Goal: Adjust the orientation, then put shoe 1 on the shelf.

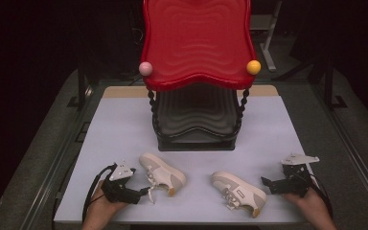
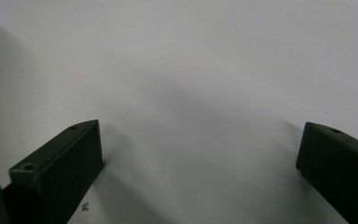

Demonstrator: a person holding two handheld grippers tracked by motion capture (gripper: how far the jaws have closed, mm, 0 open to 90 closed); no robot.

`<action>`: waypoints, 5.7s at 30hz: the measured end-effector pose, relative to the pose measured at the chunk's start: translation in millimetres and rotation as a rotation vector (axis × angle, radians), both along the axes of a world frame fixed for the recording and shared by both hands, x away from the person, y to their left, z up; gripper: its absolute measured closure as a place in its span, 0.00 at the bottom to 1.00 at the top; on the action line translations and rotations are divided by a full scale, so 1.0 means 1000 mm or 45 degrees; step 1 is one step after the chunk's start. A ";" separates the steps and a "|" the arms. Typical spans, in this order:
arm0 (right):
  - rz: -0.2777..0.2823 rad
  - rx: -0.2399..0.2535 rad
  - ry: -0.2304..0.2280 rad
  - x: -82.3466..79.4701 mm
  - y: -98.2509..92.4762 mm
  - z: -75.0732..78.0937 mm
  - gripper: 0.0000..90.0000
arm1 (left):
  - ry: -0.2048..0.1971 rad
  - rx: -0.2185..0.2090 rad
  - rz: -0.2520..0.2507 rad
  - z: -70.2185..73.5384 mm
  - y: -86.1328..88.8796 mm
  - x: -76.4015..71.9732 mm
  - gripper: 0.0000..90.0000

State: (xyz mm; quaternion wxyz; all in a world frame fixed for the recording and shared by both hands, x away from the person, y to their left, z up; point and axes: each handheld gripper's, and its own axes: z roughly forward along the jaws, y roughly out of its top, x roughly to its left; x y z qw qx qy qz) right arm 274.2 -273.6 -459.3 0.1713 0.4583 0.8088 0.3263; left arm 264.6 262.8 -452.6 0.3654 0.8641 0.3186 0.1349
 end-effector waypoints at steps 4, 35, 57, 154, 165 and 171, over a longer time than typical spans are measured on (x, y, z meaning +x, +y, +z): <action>0.001 0.000 -0.001 0.000 0.000 0.000 0.00 | 0.014 -0.003 0.008 0.002 0.004 -0.001 0.16; 0.001 -0.002 -0.001 0.000 0.000 0.000 0.00 | -0.103 -0.094 0.221 0.046 0.023 0.043 1.00; 0.000 -0.001 0.001 0.000 0.000 0.000 0.00 | -0.065 -0.150 0.075 0.036 -0.019 0.042 1.00; 0.001 0.000 0.001 0.000 0.000 0.000 0.00 | 0.128 -0.258 -0.225 0.041 -0.154 0.026 0.72; 0.001 0.000 0.001 0.000 0.000 0.000 0.00 | 0.163 -0.241 -0.266 0.041 -0.150 0.024 0.86; 0.001 0.001 0.000 0.000 0.000 0.000 0.00 | 0.166 -0.180 -0.346 0.047 -0.137 0.013 0.88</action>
